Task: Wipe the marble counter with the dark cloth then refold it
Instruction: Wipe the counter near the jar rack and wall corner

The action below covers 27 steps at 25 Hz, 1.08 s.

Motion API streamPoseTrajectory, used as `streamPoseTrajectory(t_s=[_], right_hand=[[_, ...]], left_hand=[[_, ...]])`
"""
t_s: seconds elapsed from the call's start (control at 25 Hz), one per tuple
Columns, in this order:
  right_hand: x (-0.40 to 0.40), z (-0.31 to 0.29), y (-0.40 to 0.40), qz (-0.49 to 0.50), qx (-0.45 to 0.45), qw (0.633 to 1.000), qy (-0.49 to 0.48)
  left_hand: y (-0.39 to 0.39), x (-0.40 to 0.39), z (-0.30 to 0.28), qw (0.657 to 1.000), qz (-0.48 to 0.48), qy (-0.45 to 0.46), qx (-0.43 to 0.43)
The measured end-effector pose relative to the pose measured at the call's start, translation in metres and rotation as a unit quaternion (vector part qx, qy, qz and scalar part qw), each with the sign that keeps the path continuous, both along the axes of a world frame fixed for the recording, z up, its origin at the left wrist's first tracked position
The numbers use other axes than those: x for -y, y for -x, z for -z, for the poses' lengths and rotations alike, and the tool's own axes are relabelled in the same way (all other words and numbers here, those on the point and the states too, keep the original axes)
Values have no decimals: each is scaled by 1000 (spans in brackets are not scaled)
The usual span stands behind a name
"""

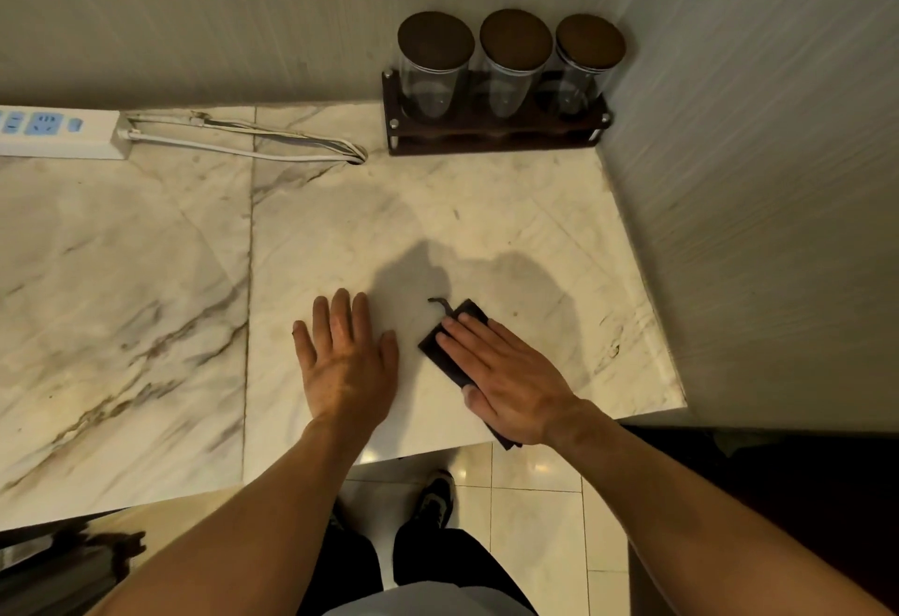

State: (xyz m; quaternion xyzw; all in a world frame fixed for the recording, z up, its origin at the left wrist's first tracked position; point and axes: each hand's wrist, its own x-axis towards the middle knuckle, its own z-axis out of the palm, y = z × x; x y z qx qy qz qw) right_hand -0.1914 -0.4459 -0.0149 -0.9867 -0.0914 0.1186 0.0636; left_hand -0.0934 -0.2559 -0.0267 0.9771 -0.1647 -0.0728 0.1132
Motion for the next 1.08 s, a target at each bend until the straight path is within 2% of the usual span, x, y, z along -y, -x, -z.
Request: streamPoseTrajectory(t_s=[0.24, 0.56, 1.08], right_hand=[[18, 1, -26, 4, -1, 1000, 4], [45, -2, -80, 13, 12, 1000, -10], [78, 6, -148, 96, 28, 995, -2]], left_hand=[[2, 2, 5, 999, -4, -17, 29], [0, 2, 3, 999, -7, -33, 9], [-2, 6, 3, 997, -5, -75, 4]])
